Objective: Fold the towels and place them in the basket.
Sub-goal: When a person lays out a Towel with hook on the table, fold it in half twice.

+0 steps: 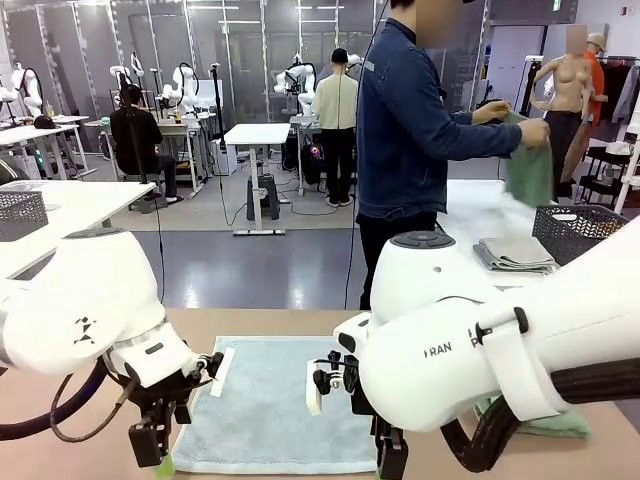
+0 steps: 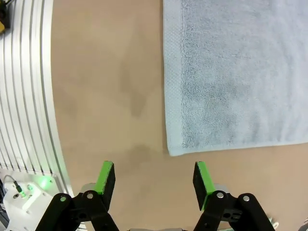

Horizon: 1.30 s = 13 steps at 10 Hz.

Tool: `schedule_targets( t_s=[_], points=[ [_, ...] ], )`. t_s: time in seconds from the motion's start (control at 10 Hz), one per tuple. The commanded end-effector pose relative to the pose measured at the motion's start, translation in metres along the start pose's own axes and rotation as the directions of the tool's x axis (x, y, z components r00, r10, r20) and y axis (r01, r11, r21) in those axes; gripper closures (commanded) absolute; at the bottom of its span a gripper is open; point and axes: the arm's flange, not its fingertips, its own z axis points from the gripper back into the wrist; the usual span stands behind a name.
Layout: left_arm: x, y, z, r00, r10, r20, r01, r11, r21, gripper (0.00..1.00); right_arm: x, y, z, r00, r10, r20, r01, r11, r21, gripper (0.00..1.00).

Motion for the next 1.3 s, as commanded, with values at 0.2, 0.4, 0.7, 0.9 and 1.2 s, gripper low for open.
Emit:
schedule_targets(
  t_s=[0.2, 0.4, 0.7, 0.9, 1.2],
  points=[
    [0.005, 0.005, -0.009, 0.999, 0.049, -0.017, -0.049, 0.999, 0.001, 0.0, 0.0, -0.014, -0.019, 1.0, 0.023, 0.006, -0.023, 0.999, -0.022, 0.18],
    [0.004, 0.004, -0.015, 0.998, 0.059, -0.033, -0.059, 0.998, -0.001, 0.0, 0.001, -0.021, -0.022, 1.0, 0.001, 0.001, -0.001, 1.0, -0.03, 0.18],
    [0.004, 0.006, -0.03, 0.996, 0.063, -0.063, -0.064, 0.998, -0.01, 0.0, 0.005, -0.027, -0.028, 1.0, -0.009, -0.024, 0.008, 0.999, -0.049, 0.18],
    [0.0, 0.003, -0.028, 0.995, 0.063, -0.072, -0.063, 0.998, 0.0, 0.0, 0.006, -0.03, -0.033, 0.999, -0.015, -0.035, 0.013, 0.998, -0.055, 0.18],
    [0.0, 0.004, -0.036, 0.995, 0.069, -0.066, -0.068, 0.998, 0.01, 0.0, 0.006, -0.033, -0.04, 0.999, -0.015, -0.048, 0.013, 0.998, -0.055, 0.18]
  ],
)
